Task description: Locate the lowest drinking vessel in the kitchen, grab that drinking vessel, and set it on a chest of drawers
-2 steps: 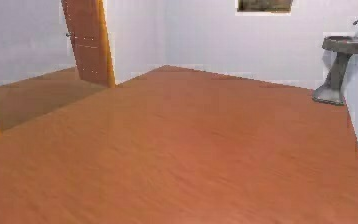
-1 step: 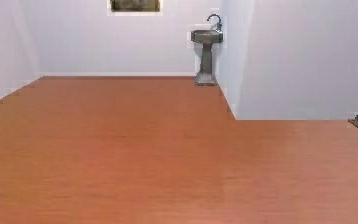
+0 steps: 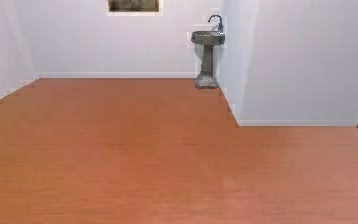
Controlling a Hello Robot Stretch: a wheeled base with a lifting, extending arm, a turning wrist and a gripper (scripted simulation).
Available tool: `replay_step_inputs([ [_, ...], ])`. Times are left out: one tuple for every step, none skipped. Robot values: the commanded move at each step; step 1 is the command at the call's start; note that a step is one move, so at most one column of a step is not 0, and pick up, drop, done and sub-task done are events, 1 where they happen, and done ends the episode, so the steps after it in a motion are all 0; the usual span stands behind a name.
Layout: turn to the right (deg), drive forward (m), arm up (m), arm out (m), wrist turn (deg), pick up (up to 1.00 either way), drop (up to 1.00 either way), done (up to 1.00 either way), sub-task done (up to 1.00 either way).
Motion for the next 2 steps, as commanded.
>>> replay_step_inputs([
  [45.0, 0.00, 0.00, 0.00, 0.0, 0.00, 0.00, 0.00, 0.00],
  [42.0, 0.00, 0.00, 0.00, 0.0, 0.00, 0.00, 0.00, 0.00],
])
